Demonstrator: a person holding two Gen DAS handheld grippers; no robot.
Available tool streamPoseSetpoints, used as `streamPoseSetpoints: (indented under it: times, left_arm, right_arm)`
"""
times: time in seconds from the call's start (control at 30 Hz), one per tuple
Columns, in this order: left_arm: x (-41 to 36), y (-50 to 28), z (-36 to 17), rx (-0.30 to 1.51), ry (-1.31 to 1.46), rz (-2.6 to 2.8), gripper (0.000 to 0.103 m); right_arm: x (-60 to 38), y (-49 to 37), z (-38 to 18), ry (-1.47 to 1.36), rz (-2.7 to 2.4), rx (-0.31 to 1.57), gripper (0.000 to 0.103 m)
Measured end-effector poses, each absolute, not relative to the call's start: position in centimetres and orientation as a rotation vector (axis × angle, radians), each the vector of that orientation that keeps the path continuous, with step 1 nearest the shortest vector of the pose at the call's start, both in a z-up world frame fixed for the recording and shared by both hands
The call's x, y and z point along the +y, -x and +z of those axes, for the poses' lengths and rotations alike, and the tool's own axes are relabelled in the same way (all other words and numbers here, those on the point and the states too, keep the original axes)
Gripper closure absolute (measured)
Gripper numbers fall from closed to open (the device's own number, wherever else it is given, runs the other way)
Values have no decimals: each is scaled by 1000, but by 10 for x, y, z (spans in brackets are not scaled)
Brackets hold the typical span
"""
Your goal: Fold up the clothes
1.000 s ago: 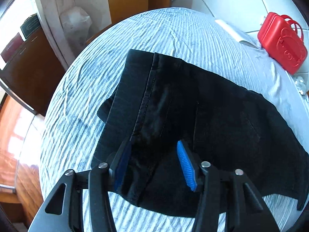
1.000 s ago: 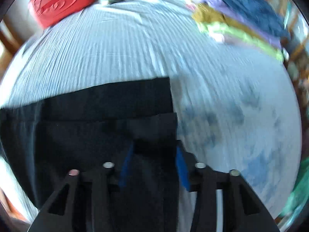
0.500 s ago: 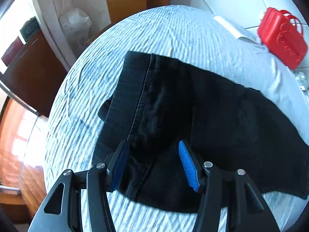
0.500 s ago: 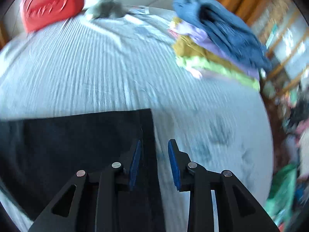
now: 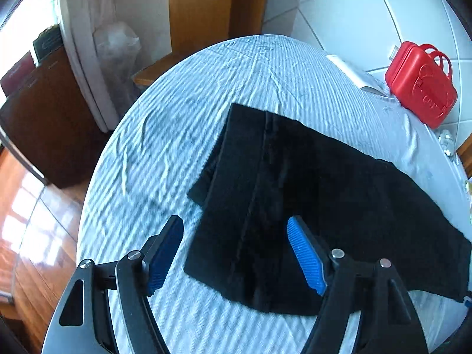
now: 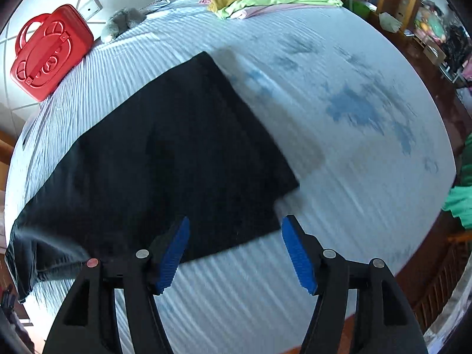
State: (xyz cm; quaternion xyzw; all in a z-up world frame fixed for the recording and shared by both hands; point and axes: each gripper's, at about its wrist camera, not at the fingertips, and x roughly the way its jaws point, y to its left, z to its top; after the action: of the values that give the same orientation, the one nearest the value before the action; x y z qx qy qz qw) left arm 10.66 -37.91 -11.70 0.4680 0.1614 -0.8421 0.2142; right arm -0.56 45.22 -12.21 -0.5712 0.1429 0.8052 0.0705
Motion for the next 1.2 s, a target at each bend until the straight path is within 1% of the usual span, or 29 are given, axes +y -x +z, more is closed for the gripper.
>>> streamPoseSetpoints:
  times: [0.17,0.27,0.3,0.33,0.37,0.43,0.5,0.53,0.6,0.63,0.67,0.7,0.73,0.77,0.83,0.87,1.0,1.1,1.2]
  left_arm:
    - [-408,-91,-137,431,-1378,-2361,29]
    - [-415,-89,-143,482,-1390,-2410,30]
    - [-416,-90,-143,509,-1388,-2425,35]
    - [-417,-92,-140,539,-1385,-2438,50]
    - [-417,-95,-138,569,-1381,-2450,62]
    - [-420,-95,-139,600,-1380,-2464,67]
    - [-423,-94,-142,625,-1380,-2476,66]
    - [-425,-93,-143,637,-1379,-2481,60]
    - [-428,-92,-146,662,-1379,-2493,54]
    - [-426,-91,-146,637,-1379,-2500,52]
    - [-422,-88,-145,598,-1386,-2505,53]
    - [-418,-85,-143,563,-1396,-2509,59]
    - [-414,-83,-141,528,-1405,-2512,74]
    - [-408,-82,-137,484,-1406,-2517,82]
    - [-396,-82,-124,390,-1397,-2530,89]
    - [-391,-83,-117,365,-1388,-2538,91]
    - [-362,-84,-78,284,-1341,-2587,92]
    - [-312,-77,-36,178,-1321,-2667,93]
    - [-244,-62,3,96,-1316,-2796,93]
  right_arm:
    - [446,-19,-110,1671,2382,449,38]
    - [445,-29,-105,1647,2365,466,38]
    - [444,-32,-105,1639,2358,482,38]
    - [444,-33,-105,1631,2352,498,38]
    - [443,-34,-106,1627,2346,514,38]
    - [444,-37,-110,1620,2333,567,38]
    - [443,-38,-114,1621,2323,602,38]
    - [442,-37,-117,1625,2320,617,38]
    - [439,-35,-119,1632,2315,618,38]
    - [438,-34,-120,1637,2318,619,38]
    - [436,-33,-120,1641,2322,618,38]
    - [434,-32,-119,1645,2323,608,38]
    - [432,-31,-118,1648,2328,592,38]
    - [432,-30,-118,1650,2334,582,38]
    - [432,-28,-118,1650,2342,568,38]
    - [433,-27,-118,1649,2347,564,38]
    - [443,-23,-124,1639,2341,595,38]
    - [450,-21,-128,1641,2346,611,38]
    - [460,-17,-130,1634,2371,646,38]
